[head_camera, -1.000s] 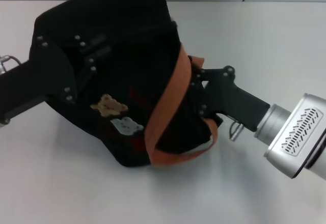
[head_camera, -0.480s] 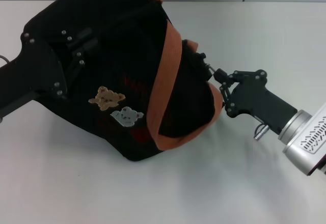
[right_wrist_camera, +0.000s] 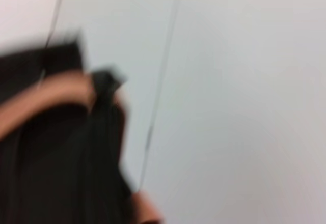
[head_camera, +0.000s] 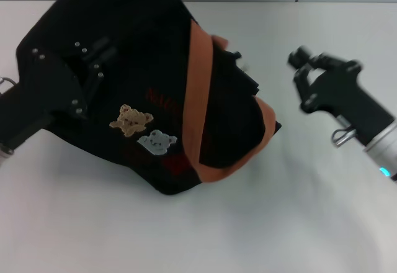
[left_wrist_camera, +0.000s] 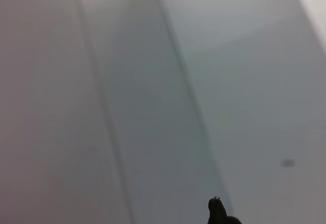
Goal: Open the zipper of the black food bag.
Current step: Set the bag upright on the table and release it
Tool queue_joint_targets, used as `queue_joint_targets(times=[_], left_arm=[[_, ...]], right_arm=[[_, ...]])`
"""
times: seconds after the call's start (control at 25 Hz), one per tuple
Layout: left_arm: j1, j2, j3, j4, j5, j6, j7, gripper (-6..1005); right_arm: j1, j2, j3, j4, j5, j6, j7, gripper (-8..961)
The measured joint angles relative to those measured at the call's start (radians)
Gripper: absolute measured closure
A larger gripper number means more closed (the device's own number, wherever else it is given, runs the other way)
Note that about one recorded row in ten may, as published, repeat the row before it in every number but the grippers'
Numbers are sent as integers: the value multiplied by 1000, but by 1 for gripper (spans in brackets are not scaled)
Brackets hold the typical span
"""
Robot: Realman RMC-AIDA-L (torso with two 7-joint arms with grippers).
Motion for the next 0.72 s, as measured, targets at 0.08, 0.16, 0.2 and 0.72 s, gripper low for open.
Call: queue_joint_targets(times=[0.08, 0.16, 0.2, 0.72], left_arm=[[-5, -2, -31, -73, -2, -33, 53, 911], [-7, -3, -58, -145, -1, -64, 110, 912], [-8, -4, -78, -181, -2, -83, 128, 912], [-91, -7, -152, -412, 16, -289, 156, 557]], right_arm=[[-15, -1, 36, -13, 1, -60, 56, 873], [-25, -1, 58, -36, 1, -114, 124, 858], [-28, -2, 62, -53, 1, -139, 164, 851], [-33, -3, 134, -100, 1, -195, 304, 376]])
